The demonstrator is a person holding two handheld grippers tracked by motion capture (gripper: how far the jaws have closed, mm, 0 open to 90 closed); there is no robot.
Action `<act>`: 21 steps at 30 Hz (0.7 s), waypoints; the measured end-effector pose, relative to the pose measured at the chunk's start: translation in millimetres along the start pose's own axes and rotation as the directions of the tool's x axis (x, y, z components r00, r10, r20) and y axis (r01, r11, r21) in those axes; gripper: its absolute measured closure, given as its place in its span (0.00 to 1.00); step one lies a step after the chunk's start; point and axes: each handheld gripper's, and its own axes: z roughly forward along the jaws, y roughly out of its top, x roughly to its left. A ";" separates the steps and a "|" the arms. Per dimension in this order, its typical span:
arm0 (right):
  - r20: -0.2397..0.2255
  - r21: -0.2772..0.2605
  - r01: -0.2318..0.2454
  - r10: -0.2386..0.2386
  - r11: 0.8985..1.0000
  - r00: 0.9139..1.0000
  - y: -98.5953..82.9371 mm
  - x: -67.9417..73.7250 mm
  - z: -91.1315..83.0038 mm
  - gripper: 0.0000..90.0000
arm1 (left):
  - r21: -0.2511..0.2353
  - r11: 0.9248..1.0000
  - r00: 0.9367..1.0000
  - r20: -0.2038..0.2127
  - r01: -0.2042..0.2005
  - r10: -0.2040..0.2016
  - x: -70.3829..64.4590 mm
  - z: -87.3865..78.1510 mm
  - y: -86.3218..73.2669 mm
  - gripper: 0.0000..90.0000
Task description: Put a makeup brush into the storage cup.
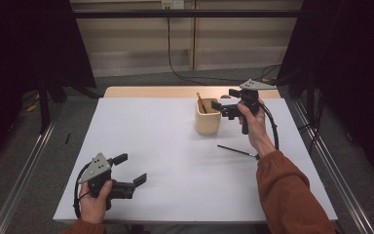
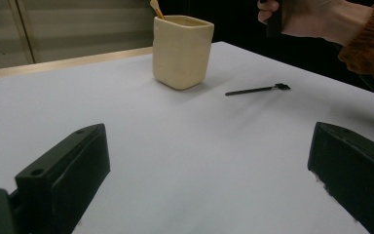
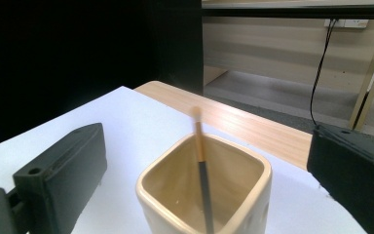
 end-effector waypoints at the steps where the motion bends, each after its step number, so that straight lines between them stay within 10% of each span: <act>1: 0.006 -0.005 0.001 -0.001 1.000 1.000 -0.5 0.6 -1.8 0.02 | -0.004 1.000 1.000 0.002 0.002 -0.002 -0.5 0.0 -0.3 0.02; 21: -0.017 -0.023 0.019 -0.019 1.000 1.000 -16.6 5.6 -35.9 0.02 | -0.009 1.000 1.000 -0.004 -0.001 0.001 -0.9 -0.1 0.8 0.02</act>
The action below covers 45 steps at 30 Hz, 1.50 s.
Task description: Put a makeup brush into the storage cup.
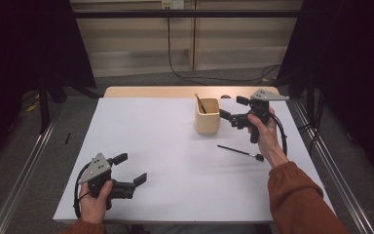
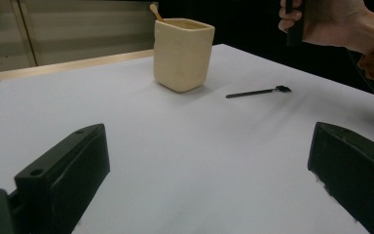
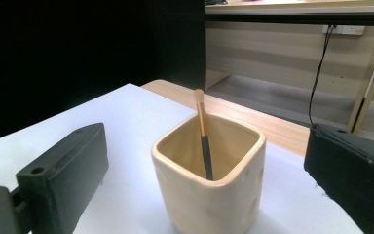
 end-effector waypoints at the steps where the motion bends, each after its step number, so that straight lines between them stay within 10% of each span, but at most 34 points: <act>1: 0.002 0.001 0.002 -0.002 1.000 1.000 -0.6 1.0 -2.1 0.02 | 0.000 1.000 1.000 0.001 0.000 0.000 0.0 0.2 -0.1 0.02; 45: 0.049 -0.006 -0.011 0.011 1.000 0.999 -24.8 16.9 -83.2 0.02 | -0.016 1.000 1.000 -0.014 -0.001 0.001 -1.1 -1.2 1.6 0.02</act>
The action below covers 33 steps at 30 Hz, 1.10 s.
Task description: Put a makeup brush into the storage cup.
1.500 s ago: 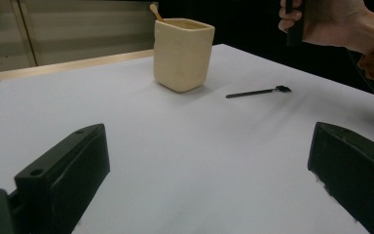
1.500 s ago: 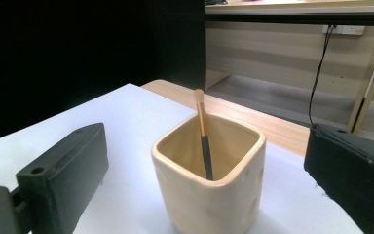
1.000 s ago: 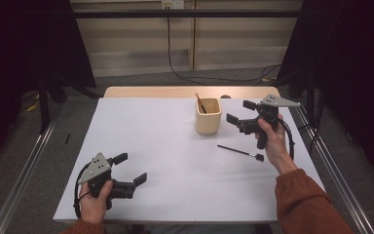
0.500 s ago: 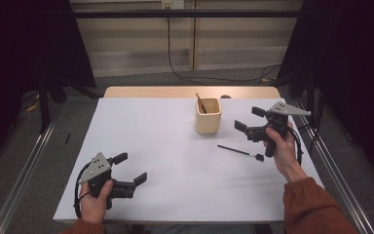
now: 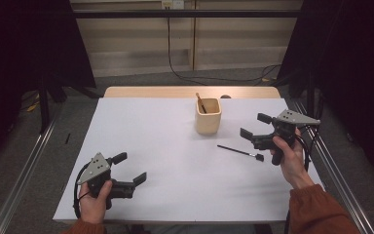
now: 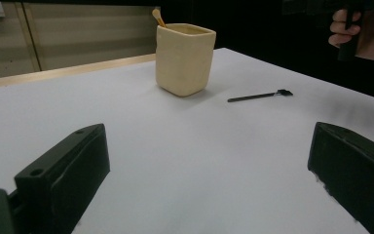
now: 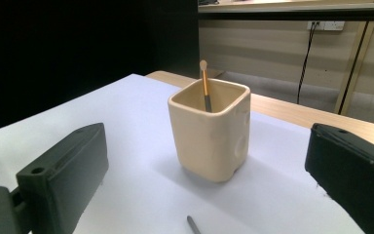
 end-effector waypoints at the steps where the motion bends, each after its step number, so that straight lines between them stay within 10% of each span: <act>1: 0.008 -0.005 0.005 -0.005 1.000 1.000 -0.3 -0.1 -2.8 0.02 | 0.000 1.000 1.000 0.001 0.000 0.000 0.2 0.0 0.0 0.02; 33: 0.082 -0.007 -0.045 0.046 0.999 0.996 -47.2 13.9 -77.8 0.02 | -0.028 1.000 0.999 -0.032 0.011 -0.012 -0.4 -12.1 -2.2 0.02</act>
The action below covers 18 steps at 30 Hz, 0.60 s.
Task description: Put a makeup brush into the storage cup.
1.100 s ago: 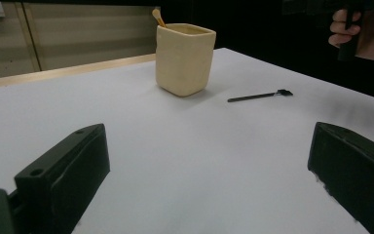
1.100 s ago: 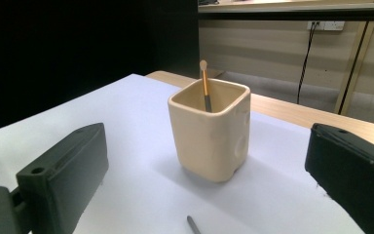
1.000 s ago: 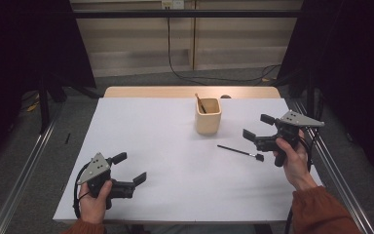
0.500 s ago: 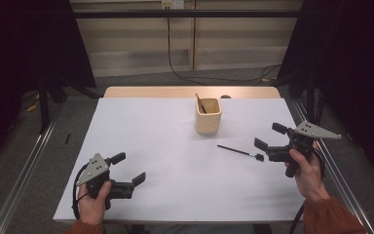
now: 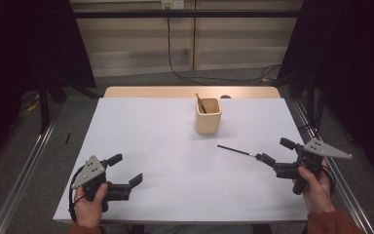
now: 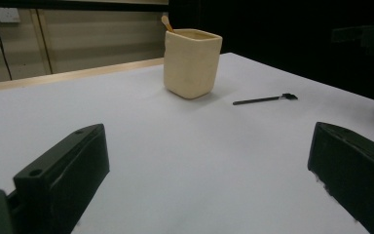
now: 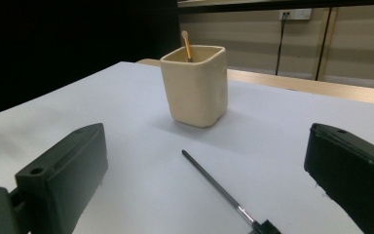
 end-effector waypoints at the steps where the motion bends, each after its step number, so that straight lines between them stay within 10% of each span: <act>1: -0.001 -0.009 -0.012 0.012 1.000 1.000 -2.3 0.5 -2.2 0.02 | -0.001 1.000 1.000 -0.001 0.000 0.000 0.1 0.0 0.2 0.02; 18: 0.007 -0.021 -0.009 0.010 1.000 1.000 -11.2 -1.9 -14.2 0.01 | -0.003 1.000 1.000 0.000 -0.012 0.012 -2.3 -1.4 1.6 0.02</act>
